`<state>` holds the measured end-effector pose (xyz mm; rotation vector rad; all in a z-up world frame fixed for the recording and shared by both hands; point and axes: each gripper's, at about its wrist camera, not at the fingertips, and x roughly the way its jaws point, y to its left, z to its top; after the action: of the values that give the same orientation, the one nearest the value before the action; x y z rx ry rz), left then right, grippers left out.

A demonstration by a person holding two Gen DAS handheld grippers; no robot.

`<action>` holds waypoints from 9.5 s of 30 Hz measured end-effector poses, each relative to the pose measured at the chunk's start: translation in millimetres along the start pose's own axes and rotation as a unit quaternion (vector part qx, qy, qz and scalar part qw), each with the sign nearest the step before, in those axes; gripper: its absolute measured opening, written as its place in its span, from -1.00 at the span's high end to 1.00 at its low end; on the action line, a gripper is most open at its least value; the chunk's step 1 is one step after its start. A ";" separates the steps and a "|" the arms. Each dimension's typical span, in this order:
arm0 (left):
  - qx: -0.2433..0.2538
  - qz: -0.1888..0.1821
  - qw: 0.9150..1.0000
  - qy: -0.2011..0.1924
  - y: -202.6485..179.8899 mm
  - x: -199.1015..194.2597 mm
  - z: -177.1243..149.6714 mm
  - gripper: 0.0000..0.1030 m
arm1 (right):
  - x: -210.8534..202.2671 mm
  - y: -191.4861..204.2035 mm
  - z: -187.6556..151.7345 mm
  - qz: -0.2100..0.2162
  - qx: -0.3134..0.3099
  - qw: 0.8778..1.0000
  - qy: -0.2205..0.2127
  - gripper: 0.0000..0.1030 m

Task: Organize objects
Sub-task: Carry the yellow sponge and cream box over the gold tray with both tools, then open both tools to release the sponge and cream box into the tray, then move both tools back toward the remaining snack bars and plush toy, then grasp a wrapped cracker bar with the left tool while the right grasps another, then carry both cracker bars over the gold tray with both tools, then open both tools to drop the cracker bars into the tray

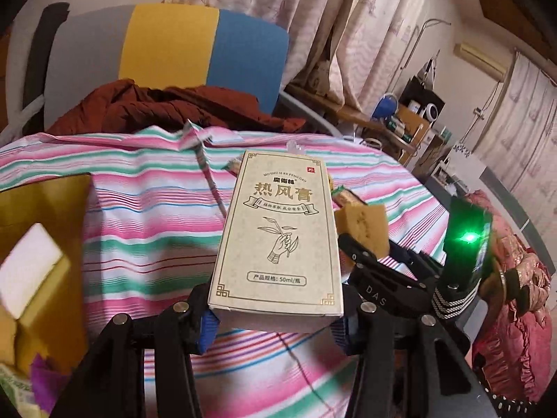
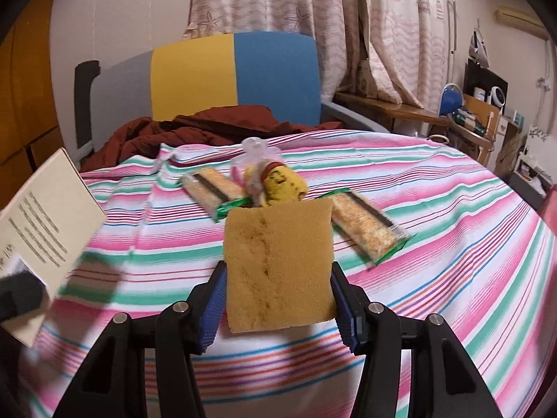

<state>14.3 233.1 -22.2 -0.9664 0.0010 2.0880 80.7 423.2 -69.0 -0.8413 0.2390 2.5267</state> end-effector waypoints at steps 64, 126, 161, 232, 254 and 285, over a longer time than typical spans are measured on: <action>-0.229 0.174 0.957 0.034 262.4 -69.5 27.0 -0.26 | -57.0 240.2 6.4 0.262 -0.057 0.960 0.080 -0.74; -0.029 0.018 0.988 0.148 0.2 36.7 -2.3 -0.45 | 87.8 -90.7 58.3 -0.019 0.004 0.997 0.081 -0.59; -0.062 0.132 0.974 0.174 -11.2 250.4 127.0 -0.61 | 103.6 -91.9 45.0 -0.037 0.021 0.996 0.081 0.03; 0.129 0.109 0.986 -0.020 -24.3 64.9 -14.9 0.07 | -5.1 1.9 -2.2 0.035 0.017 0.999 0.033 0.08; 0.032 0.074 0.994 -0.074 39.2 -67.4 -29.9 0.07 | -48.7 88.1 -1.3 0.156 0.037 0.985 0.057 0.08; -0.116 0.137 0.982 0.057 189.5 -63.6 -23.8 -0.04 | -1.1 237.7 50.3 0.256 -0.013 0.963 0.087 -0.41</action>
<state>-75.1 56.3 -57.8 -1.2871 -0.0556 2.3171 -58.8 229.4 -24.0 -1.1342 0.5426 2.9298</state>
